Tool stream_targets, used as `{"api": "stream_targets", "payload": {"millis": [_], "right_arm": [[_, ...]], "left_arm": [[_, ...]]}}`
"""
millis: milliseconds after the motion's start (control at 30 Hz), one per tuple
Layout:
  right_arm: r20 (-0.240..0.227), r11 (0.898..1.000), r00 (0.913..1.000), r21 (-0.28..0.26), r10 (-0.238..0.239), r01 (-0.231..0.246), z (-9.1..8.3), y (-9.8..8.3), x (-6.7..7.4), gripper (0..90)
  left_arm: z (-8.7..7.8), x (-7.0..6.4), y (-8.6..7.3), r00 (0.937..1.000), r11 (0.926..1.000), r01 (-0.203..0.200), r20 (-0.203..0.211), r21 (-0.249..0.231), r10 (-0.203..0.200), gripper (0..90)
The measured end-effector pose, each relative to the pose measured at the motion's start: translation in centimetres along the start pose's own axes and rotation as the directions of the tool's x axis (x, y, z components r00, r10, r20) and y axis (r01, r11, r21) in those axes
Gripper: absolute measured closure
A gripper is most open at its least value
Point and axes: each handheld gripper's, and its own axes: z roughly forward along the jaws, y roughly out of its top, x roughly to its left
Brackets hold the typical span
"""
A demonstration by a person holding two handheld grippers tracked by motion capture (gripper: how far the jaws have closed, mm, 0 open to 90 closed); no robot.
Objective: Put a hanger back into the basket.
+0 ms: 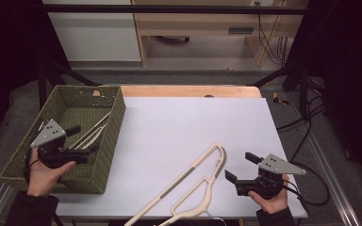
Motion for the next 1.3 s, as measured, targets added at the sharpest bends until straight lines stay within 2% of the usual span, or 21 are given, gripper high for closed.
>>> {"api": "stream_targets", "payload": {"millis": [167, 300, 333, 367, 400, 500, 667, 900, 1067, 1300], "right_arm": [[-0.008, 1.000, 0.9999, 0.008, -0.014, 0.014, -0.1, -0.1, 0.5, 7.2], [-0.007, 1.000, 0.9999, 0.021, -0.010, 0.010, -0.1, -0.3, 0.8, 9.0], [-0.007, 1.000, 0.9999, 0.021, -0.010, 0.010, -0.1, -0.3, 0.8, 9.0], [-0.009, 0.999, 0.9998, 0.038, -0.017, 0.017, 0.0, -0.5, 1.1, 9.0], [-0.013, 0.999, 0.9997, 0.046, -0.021, 0.021, 0.0, -0.6, 1.2, 8.9], [-0.022, 0.998, 0.9995, 0.059, -0.022, 0.023, 0.2, -0.9, 1.5, 8.9], [-0.033, 0.995, 0.9992, 0.094, -0.022, 0.025, 0.5, -1.4, 2.1, 9.7], [-0.033, 0.990, 0.9992, 0.142, -0.022, 0.026, 1.0, -2.2, 2.9, 12.0], [-0.035, 0.984, 0.9993, 0.177, -0.015, 0.021, 1.5, -2.8, 3.5, 14.5], [-0.049, 0.974, 0.9986, 0.225, -0.019, 0.029, 1.9, -3.6, 4.5, 18.4]], "left_arm": [[0.6, -3.2, -0.5, 0.9991, 0.9988, 0.005, 0.043, -0.048, -0.003, 7.3], [1.3, -5.7, -1.1, 0.9969, 0.9989, 0.001, 0.079, -0.047, 0.002, 6.8], [1.3, -5.7, -1.1, 0.9969, 0.9989, 0.001, 0.079, -0.047, 0.002, 6.5], [1.5, -6.3, -1.4, 0.9960, 0.9990, -0.002, 0.089, -0.044, 0.006, 6.1], [1.9, -7.1, -1.7, 0.9948, 0.9990, 0.000, 0.102, -0.044, 0.004, 5.9], [2.5, -8.0, -2.5, 0.9913, 0.9988, 0.023, 0.130, -0.043, -0.017, 5.9], [3.3, -9.2, -3.6, 0.9899, 0.9999, 0.011, 0.142, -0.012, -0.009, 5.2], [4.3, -10.2, -5.1, 0.9850, 0.9997, 0.022, 0.171, 0.013, -0.024, 5.4], [4.9, -10.5, -5.8, 0.9824, 0.9991, 0.016, 0.185, 0.040, -0.023, 5.4], [5.3, -10.6, -6.2, 0.9828, 0.9985, 0.012, 0.183, 0.052, -0.021, 5.6]]}}
